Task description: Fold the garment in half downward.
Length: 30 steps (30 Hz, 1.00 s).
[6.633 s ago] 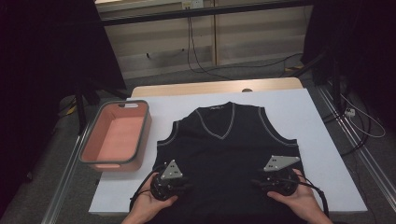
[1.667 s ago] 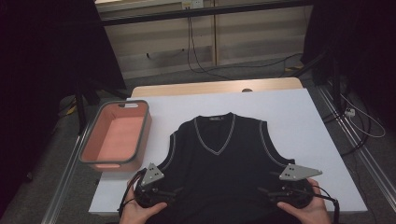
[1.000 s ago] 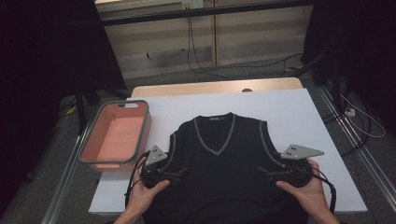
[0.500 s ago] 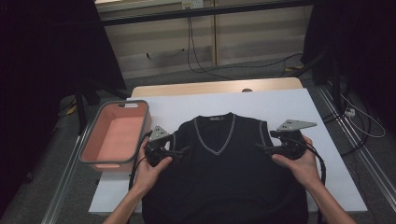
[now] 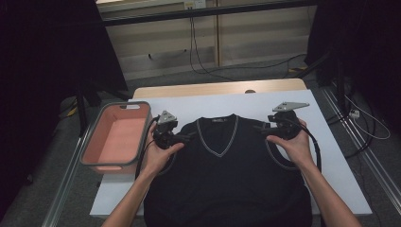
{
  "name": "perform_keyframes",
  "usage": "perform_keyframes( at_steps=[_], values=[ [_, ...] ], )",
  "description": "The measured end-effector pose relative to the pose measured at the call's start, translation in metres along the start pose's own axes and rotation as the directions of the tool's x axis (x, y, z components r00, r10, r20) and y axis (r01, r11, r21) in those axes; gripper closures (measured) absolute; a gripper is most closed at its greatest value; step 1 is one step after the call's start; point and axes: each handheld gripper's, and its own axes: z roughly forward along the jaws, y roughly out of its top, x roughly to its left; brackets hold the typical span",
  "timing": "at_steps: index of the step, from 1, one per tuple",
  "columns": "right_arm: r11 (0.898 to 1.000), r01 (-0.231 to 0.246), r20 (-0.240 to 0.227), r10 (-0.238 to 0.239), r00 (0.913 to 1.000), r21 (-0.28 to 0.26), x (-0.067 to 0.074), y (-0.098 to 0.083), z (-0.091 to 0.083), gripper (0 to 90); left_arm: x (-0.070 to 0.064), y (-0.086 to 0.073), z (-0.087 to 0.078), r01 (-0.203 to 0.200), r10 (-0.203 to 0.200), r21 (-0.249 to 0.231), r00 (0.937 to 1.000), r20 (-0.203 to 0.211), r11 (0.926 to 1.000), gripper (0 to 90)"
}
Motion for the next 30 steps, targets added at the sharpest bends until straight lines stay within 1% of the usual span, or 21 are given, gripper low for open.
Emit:
perform_keyframes(
  at_steps=[1, 2, 3, 4, 7, 9, 11, 12, 14, 15, 16, 19, 20, 21, 22, 23, 24, 26, 27, 29, 30],
  values=[
    [1.000, -0.003, 0.002, 0.003, 1.0000, -0.002, -0.003, 0.003, 0.004, 28.0, 0.002, 0.001, 0.004, 0.016, -0.016, -0.006, 0.9999, 0.001, 0.9999, 10.6],
    [1.000, -0.006, -0.001, 0.006, 1.0000, 0.006, -0.007, 0.006, 0.010, 30.2, 0.004, 0.002, 0.006, 0.018, -0.018, -0.007, 0.9998, -0.003, 0.9998, 10.5],
    [1.000, -0.007, 0.002, 0.007, 1.0000, 0.011, -0.008, 0.007, 0.013, 30.1, 0.006, 0.002, 0.009, 0.037, -0.037, -0.014, 0.9993, -0.003, 0.9992, 10.5],
    [1.000, -0.007, 0.002, 0.007, 1.0000, 0.018, -0.011, 0.008, 0.018, 31.3, 0.007, 0.002, 0.012, 0.044, -0.044, -0.015, 0.9990, -0.006, 0.9989, 10.5],
    [0.999, -0.010, 0.020, 0.009, 0.9998, 0.047, -0.016, 0.009, 0.034, 33.7, 0.013, 0.004, 0.018, 0.052, -0.052, -0.005, 0.9985, -0.021, 0.9987, 11.0],
    [0.998, -0.012, 0.027, 0.010, 0.9996, 0.063, -0.020, 0.009, 0.044, 34.7, 0.017, 0.005, 0.023, 0.058, -0.059, -0.010, 0.9980, -0.025, 0.9982, 11.9],
    [0.996, -0.007, 0.050, 0.003, 0.9987, 0.083, -0.023, 0.009, 0.053, 35.6, 0.022, 0.009, 0.029, 0.048, -0.048, 0.018, 0.9983, -0.033, 0.9987, 12.7],
    [0.996, -0.008, 0.057, 0.003, 0.9984, 0.089, -0.025, 0.010, 0.056, 36.9, 0.024, 0.010, 0.032, 0.041, -0.040, 0.022, 0.9985, -0.037, 0.9989, 13.4],
    [0.996, -0.010, 0.073, 0.004, 0.9973, 0.084, -0.029, 0.010, 0.061, 40.7, 0.028, 0.011, 0.036, 0.059, -0.059, 0.004, 0.9978, -0.030, 0.9982, 14.3],
    [0.996, -0.015, 0.064, 0.010, 0.9979, 0.086, -0.032, 0.009, 0.064, 41.2, 0.030, 0.011, 0.038, 0.072, -0.072, 0.000, 0.9970, -0.029, 0.9974, 14.3],
    [0.994, -0.023, 0.067, 0.016, 0.9976, 0.103, -0.034, 0.008, 0.067, 43.0, 0.031, 0.010, 0.040, 0.081, -0.081, -0.003, 0.9963, -0.031, 0.9967, 14.3],
    [0.991, -0.029, 0.071, 0.020, 0.9973, 0.130, -0.040, 0.006, 0.076, 46.6, 0.035, 0.007, 0.046, 0.087, -0.086, 0.020, 0.9951, -0.049, 0.9961, 14.3],
    [0.991, -0.031, 0.069, 0.022, 0.9974, 0.133, -0.041, 0.006, 0.079, 47.8, 0.036, 0.006, 0.047, 0.092, -0.091, 0.017, 0.9946, -0.050, 0.9956, 14.3],
    [0.990, -0.032, 0.066, 0.023, 0.9976, 0.136, -0.042, 0.006, 0.082, 48.0, 0.037, 0.005, 0.049, 0.110, -0.109, 0.016, 0.9928, -0.050, 0.9938, 14.8],
    [0.989, -0.029, 0.065, 0.020, 0.9977, 0.144, -0.042, 0.006, 0.085, 49.0, 0.038, 0.004, 0.049, 0.108, -0.107, 0.019, 0.9928, -0.054, 0.9940, 15.7],
    [0.988, -0.029, 0.067, 0.019, 0.9976, 0.151, -0.042, 0.006, 0.087, 49.5, 0.041, 0.004, 0.050, 0.094, -0.092, 0.036, 0.9939, -0.061, 0.9949, 16.4],
    [0.988, -0.028, 0.066, 0.018, 0.9977, 0.151, -0.043, 0.006, 0.090, 49.5, 0.041, 0.004, 0.051, 0.109, -0.108, 0.025, 0.9924, -0.059, 0.9937, 18.3],
    [0.988, -0.031, 0.055, 0.023, 0.9982, 0.154, -0.043, 0.006, 0.094, 51.8, 0.044, 0.003, 0.051, 0.102, -0.100, 0.032, 0.9931, -0.060, 0.9943, 22.3],
    [0.987, -0.030, 0.055, 0.022, 0.9983, 0.159, -0.043, 0.006, 0.095, 51.9, 0.044, 0.002, 0.052, 0.128, -0.127, 0.023, 0.9903, -0.057, 0.9915, 25.1],
    [0.984, -0.021, 0.053, 0.012, 0.9985, 0.175, -0.042, 0.004, 0.099, 51.0, 0.045, 0.002, 0.052, 0.127, -0.125, 0.028, 0.9908, -0.050, 0.9915, 25.8],
    [0.984, -0.022, 0.049, 0.013, 0.9987, 0.177, -0.042, 0.003, 0.099, 50.7, 0.044, 0.003, 0.052, 0.117, -0.115, 0.035, 0.9920, -0.051, 0.9925, 25.9]
  ],
)
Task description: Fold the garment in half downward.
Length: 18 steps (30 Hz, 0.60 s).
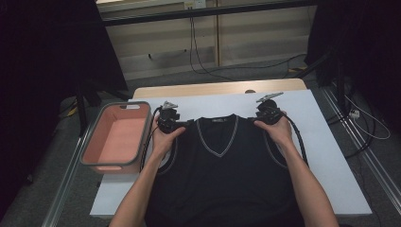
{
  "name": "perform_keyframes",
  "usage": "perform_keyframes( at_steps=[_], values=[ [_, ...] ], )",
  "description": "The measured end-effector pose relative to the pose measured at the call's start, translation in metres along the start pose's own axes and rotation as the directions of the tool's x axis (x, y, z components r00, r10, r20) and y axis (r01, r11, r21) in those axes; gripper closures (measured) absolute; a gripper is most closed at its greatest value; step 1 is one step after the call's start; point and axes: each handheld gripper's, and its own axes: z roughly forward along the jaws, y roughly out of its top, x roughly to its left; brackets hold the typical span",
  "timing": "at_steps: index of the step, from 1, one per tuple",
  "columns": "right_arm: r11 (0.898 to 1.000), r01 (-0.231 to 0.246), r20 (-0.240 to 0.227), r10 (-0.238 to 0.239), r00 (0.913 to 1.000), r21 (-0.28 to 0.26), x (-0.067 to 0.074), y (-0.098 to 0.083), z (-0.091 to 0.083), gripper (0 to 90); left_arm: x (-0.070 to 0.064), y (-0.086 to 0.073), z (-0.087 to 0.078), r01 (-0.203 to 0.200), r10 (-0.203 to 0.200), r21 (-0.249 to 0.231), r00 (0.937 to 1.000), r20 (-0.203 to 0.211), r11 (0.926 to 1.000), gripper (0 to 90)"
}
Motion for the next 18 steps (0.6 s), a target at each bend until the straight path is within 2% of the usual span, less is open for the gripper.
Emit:
perform_keyframes(
  at_steps=[2, 6, 8, 10, 15, 16, 18],
  values=[
    [1.000, -0.011, -0.005, 0.011, 0.9999, 0.001, -0.001, -0.001, 0.000, 49.0, -0.001, 0.000, 0.000, -0.033, 0.033, 0.011, 0.9993, -0.017, 0.9994, 26.3],
    [1.000, -0.009, -0.013, 0.009, 0.9999, 0.012, -0.001, -0.002, 0.000, 48.8, 0.000, -0.001, 0.001, 0.005, -0.004, 0.018, 0.9999, -0.016, 0.9998, 24.8],
    [1.000, -0.005, -0.011, 0.005, 0.9999, 0.025, 0.000, -0.001, -0.001, 49.6, 0.000, -0.002, 0.001, 0.009, -0.008, 0.022, 0.9989, -0.046, 0.9997, 24.6],
    [0.999, -0.005, -0.028, 0.006, 0.9996, 0.054, 0.000, 0.000, -0.002, 51.7, 0.002, -0.001, 0.000, 0.020, -0.019, 0.028, 0.9992, -0.034, 0.9994, 28.7],
    [0.996, 0.014, -0.056, -0.009, 0.9984, 0.087, 0.001, 0.002, -0.006, 66.1, 0.011, 0.001, -0.002, 0.042, -0.041, 0.049, 0.9991, -0.011, 0.9979, 49.4],
    [0.996, 0.009, -0.062, -0.004, 0.9981, 0.086, 0.000, 0.001, -0.006, 70.8, 0.012, 0.000, -0.002, 0.044, -0.044, 0.063, 0.9990, -0.003, 0.9971, 53.2],
    [0.997, 0.011, -0.083, -0.004, 0.9966, 0.082, 0.000, 0.001, -0.007, 86.3, 0.013, -0.001, 0.000, 0.045, -0.045, 0.076, 0.9990, -0.001, 0.9961, 55.4]
  ],
)
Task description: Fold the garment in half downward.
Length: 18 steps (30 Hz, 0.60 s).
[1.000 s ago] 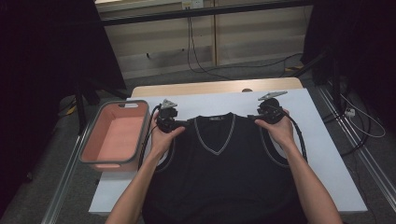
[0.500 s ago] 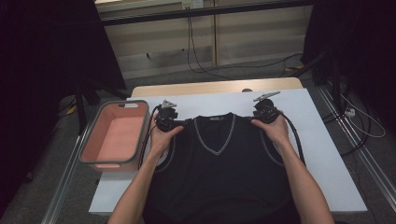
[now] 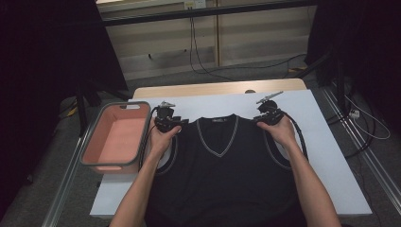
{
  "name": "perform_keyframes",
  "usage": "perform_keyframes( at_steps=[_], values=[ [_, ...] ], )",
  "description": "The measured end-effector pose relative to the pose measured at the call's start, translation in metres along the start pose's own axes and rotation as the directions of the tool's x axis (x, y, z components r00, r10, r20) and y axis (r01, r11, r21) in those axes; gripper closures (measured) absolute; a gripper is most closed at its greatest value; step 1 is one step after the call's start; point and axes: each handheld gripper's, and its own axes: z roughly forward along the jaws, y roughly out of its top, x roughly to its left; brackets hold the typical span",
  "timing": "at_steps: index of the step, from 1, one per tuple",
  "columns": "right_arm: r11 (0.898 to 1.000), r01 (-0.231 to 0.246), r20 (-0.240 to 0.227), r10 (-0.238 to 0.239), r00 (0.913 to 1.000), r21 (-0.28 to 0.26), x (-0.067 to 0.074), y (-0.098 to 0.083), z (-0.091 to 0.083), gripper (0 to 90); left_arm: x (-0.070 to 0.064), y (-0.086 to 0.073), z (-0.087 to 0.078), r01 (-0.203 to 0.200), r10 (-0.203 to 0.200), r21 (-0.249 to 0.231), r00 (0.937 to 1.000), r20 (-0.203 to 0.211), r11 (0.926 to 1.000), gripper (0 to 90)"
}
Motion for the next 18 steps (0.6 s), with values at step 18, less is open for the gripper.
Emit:
perform_keyframes(
  at_steps=[18],
  values=[
    [0.997, -0.028, 0.087, 0.034, 0.9956, -0.072, -0.015, -0.008, -0.008, 88.0, -0.010, -0.001, 0.008, -0.083, 0.080, 0.052, 0.9956, 0.048, 0.9952, 67.0]
  ],
)
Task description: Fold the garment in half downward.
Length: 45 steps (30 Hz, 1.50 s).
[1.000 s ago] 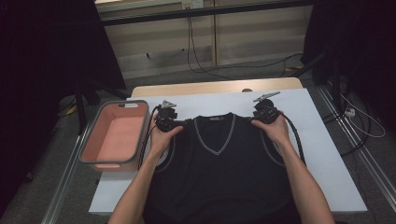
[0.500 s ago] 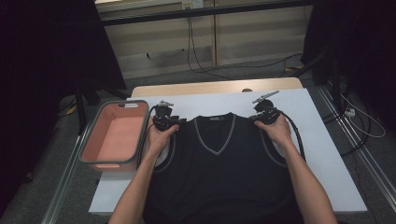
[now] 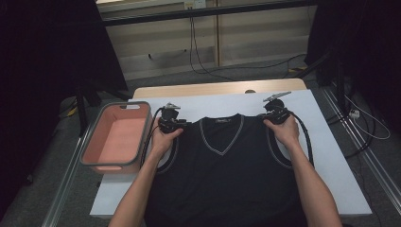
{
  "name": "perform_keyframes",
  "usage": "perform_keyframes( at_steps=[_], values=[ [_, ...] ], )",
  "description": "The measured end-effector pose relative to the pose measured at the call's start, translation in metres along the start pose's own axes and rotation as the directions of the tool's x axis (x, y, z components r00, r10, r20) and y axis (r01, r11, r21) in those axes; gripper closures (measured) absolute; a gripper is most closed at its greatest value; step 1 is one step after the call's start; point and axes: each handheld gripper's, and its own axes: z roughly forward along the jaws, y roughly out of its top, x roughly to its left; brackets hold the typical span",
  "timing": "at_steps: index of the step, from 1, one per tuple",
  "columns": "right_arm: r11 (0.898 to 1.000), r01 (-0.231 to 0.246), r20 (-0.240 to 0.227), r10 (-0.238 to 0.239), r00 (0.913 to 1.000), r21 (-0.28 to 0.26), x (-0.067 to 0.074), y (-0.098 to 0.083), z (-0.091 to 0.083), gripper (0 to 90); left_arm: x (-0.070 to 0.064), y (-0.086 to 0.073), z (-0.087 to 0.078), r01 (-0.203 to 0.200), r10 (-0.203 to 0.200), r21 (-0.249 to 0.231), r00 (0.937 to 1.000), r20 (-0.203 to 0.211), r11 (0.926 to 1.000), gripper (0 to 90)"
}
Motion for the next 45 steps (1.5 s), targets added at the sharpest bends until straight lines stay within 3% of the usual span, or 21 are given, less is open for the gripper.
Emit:
perform_keyframes(
  at_steps=[2, 7, 13, 15, 19, 23, 27, 34, 38, 45],
  values=[
    [1.000, -0.003, 0.001, 0.003, 1.0000, 0.003, 0.001, -0.001, 0.001, 87.9, -0.002, -0.003, 0.006, 0.000, 0.000, 0.032, 1.0000, 0.002, 0.9995, 64.5],
    [1.000, -0.007, -0.012, 0.007, 0.9999, -0.001, 0.000, -0.003, 0.002, 87.9, -0.003, -0.004, 0.007, -0.004, 0.004, 0.028, 1.0000, -0.003, 0.9996, 62.9],
    [1.000, -0.004, -0.022, 0.004, 0.9998, -0.001, 0.001, -0.004, 0.001, 87.9, -0.005, -0.005, 0.005, 0.021, -0.024, 0.047, 0.9970, 0.074, 0.9987, 70.8],
    [1.000, -0.007, -0.027, 0.007, 0.9996, -0.002, 0.001, -0.004, 0.001, 87.9, -0.007, -0.006, 0.005, 0.033, -0.038, 0.052, 0.9942, 0.101, 0.9981, 77.6],
    [1.000, -0.010, -0.034, 0.010, 0.9994, -0.007, 0.001, -0.004, 0.001, 87.9, -0.010, -0.004, 0.004, 0.025, -0.031, 0.059, 0.9953, 0.091, 0.9979, 84.2],
    [0.999, -0.027, -0.050, 0.025, 0.9984, -0.044, -0.001, -0.003, -0.006, 87.9, -0.006, -0.002, -0.003, 0.043, -0.045, 0.033, 0.9976, 0.053, 0.9985, 85.2],
    [0.996, -0.030, -0.062, 0.025, 0.9978, -0.083, -0.001, 0.000, -0.014, 87.9, -0.002, 0.004, -0.015, 0.072, -0.070, -0.034, 0.9964, 0.048, 0.9968, 85.4],
    [0.989, -0.037, -0.073, 0.027, 0.9969, -0.143, -0.001, 0.007, -0.028, 88.0, 0.003, 0.012, -0.032, 0.077, -0.070, -0.126, 0.9958, 0.060, 0.9890, 85.6],
    [0.983, -0.040, -0.078, 0.027, 0.9966, -0.177, -0.003, 0.010, -0.036, 88.0, 0.005, 0.019, -0.038, 0.065, -0.056, -0.147, 0.9962, 0.067, 0.9870, 85.7],
    [0.974, -0.045, -0.080, 0.028, 0.9964, -0.221, -0.006, 0.017, -0.051, 88.0, 0.004, 0.031, -0.049, 0.064, -0.047, -0.203, 0.9952, 0.086, 0.9771, 85.8]
  ],
)
